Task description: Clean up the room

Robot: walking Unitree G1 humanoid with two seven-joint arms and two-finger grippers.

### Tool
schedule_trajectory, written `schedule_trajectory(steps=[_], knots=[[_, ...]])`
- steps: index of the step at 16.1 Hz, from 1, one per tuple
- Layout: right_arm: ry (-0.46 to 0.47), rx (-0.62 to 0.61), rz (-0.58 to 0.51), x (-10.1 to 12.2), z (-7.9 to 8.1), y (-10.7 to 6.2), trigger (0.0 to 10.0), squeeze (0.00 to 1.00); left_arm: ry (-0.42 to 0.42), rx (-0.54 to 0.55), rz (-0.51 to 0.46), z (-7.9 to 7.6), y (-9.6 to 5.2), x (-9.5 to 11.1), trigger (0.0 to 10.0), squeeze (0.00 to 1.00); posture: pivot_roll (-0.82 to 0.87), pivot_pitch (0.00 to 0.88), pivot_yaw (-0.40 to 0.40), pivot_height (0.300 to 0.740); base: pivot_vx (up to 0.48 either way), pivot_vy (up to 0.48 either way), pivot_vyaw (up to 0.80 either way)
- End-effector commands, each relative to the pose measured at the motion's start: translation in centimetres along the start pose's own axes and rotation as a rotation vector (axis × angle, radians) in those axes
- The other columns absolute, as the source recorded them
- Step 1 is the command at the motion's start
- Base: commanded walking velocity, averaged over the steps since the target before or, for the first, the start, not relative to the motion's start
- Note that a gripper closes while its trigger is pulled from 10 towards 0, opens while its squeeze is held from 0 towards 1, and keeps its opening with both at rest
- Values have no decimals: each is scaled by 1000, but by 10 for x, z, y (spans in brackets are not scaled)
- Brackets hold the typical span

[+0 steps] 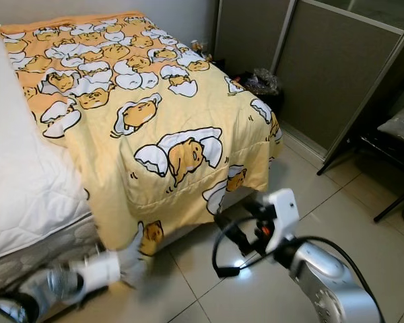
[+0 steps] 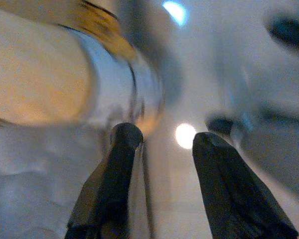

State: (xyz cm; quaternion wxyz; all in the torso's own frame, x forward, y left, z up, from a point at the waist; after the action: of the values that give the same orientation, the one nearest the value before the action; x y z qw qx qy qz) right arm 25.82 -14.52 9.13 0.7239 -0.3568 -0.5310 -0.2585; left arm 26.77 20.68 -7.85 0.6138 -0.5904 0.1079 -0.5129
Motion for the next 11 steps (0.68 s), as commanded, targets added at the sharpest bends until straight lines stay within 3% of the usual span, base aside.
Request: schedule_trajectory(steps=[1, 2, 3, 4, 5, 7, 8, 9, 11], knots=[[-13, -24, -9, 2, -5, 3, 10000, 0, -196, 173, -92, 39, -7, 18, 10000, 1000, -152, 0, -4, 740, 0, 0, 0], [-21, -43, -25, 5, -8, 7, 10000, 4, -416, 318, -172, 72, -18, 26, 10000, 1000, -151, 0, -4, 740, 0, 0, 0], [-28, -68, -37, 7, -12, 9, 10000, 4, -508, 364, -218, 81, -22, 29, 10000, 1000, -149, 0, -3, 740, 0, 0, 0], [-44, -99, -56, 11, -17, 12, 10000, 4, -670, 411, -292, 88, -26, 30, 10000, 435, -148, 0, -1, 740, 0, 0, 0], [-64, -136, -74, 14, -22, 15, 10000, 0, -750, 435, -497, 112, -35, 85, 10000, 0, -150, 0, 4, 740, 0, 0, 0], [-58, -178, -99, 17, -27, 18, 10000, 0, -743, 466, -683, 131, -51, 150, 10000, 0, -149, 0, 6, 740, 0, 0, 0], [-55, -189, -107, 17, -28, 19, 10000, 0, -816, 484, -689, 131, -50, 149, 10000, 349, -153, 0, 10, 740, 0, 0, 0], [-62, -207, -112, 18, -30, 20, 10000, 0, -855, 497, -712, 132, -51, 149, 10000, 1000, -155, 0, 13, 740, 0, 0, 0], [-75, -248, -118, 18, -35, 23, 10000, 0, -883, 538, -742, 138, -57, 147, 10000, 1000, -155, 0, 15, 740, 0, 0, 0]])
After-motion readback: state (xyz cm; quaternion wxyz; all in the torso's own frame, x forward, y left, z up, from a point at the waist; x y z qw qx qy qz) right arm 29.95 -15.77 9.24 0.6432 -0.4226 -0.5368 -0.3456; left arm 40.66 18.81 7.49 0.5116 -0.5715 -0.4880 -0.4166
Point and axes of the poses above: a point about 5 cm out from each wrist's last joint towards the gripper, its own y axis pointing out of the wrist towards the gripper, its own x axis along the axis of the wrist's last joint, z = x × y, the point moved 5 cm from there along y, pointing out of the wrist towards the gripper, and after that the axes turned 4 degrees about -y, right-handed, at the moved point
